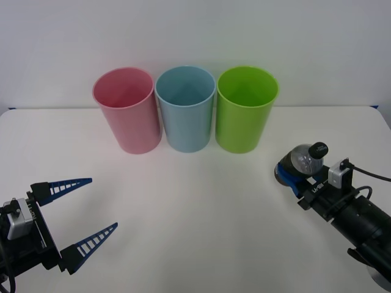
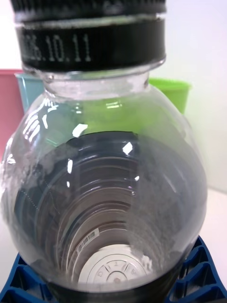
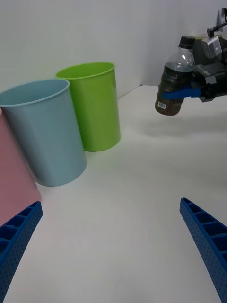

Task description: Put cans in the blue bin and PET bottles in the pink bin and trash in the green bin.

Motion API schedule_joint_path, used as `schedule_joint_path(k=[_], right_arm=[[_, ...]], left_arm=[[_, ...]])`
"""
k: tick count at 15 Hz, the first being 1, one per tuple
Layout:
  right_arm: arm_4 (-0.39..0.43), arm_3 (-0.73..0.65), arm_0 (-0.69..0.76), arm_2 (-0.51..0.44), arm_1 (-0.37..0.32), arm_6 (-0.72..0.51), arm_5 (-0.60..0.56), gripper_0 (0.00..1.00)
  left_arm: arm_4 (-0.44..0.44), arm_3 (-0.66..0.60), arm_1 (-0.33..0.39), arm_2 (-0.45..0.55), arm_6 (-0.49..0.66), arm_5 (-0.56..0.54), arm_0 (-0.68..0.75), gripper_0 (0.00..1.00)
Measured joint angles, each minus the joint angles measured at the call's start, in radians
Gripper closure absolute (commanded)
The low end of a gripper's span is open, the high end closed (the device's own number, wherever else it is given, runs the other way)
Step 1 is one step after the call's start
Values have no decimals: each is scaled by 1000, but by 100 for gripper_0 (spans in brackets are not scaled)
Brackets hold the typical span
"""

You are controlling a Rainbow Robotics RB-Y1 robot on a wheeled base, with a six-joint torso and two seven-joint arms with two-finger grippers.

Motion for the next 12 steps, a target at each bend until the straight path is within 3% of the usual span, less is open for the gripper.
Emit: schedule_joint_path(k=[7, 12], right_arm=[[-12, -366, 148, -42, -114, -294, -9, 100], [42, -525, 80, -54, -129, -494, 9, 100]], left_arm=[[0, 0, 0, 0, 0, 0, 0, 0], [0, 0, 0, 0, 0, 0, 0, 0]])
